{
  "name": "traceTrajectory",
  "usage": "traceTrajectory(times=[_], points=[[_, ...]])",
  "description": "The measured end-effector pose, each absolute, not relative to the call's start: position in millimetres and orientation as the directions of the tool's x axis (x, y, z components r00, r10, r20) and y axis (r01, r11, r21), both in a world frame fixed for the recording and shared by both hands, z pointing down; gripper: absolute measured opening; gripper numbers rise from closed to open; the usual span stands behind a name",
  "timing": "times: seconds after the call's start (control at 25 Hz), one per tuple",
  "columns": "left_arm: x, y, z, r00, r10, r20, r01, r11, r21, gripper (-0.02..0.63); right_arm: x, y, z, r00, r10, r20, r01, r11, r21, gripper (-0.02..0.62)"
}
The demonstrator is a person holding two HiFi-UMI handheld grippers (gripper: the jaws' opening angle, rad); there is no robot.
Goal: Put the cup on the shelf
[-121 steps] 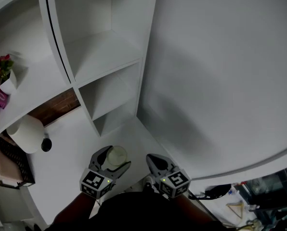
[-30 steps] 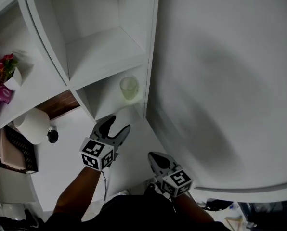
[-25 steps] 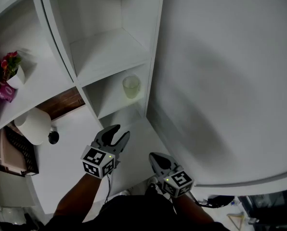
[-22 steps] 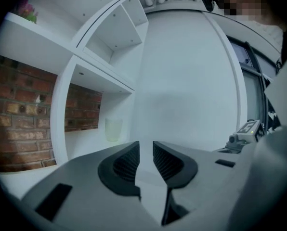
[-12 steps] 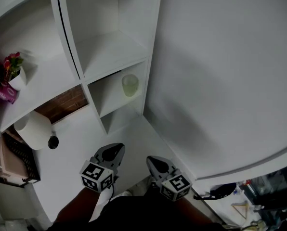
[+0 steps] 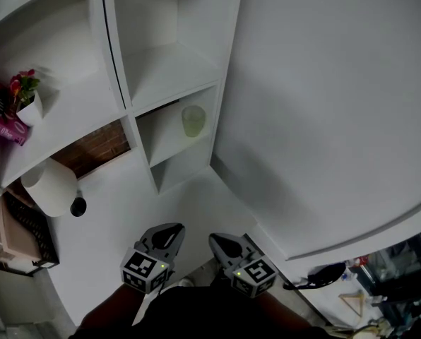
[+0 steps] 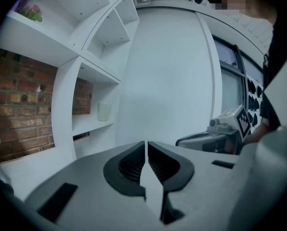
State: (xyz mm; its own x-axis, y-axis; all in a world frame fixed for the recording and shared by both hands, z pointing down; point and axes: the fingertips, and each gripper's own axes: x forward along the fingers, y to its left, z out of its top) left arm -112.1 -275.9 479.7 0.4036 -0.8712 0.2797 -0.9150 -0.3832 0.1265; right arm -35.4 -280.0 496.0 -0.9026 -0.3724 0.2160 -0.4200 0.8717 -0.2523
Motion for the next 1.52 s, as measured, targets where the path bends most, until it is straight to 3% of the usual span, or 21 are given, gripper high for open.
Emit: traceTrajectory(times=[1.52], points=[[-111.5, -266.6, 464.7, 0.386, -0.887, 0.254, -0.922, -0.376, 0.088, 0.021, -35.5, -276.2, 494.0, -0.898, -0.389, 0.207, -0.431, 0.875, -0.222, 0.003]])
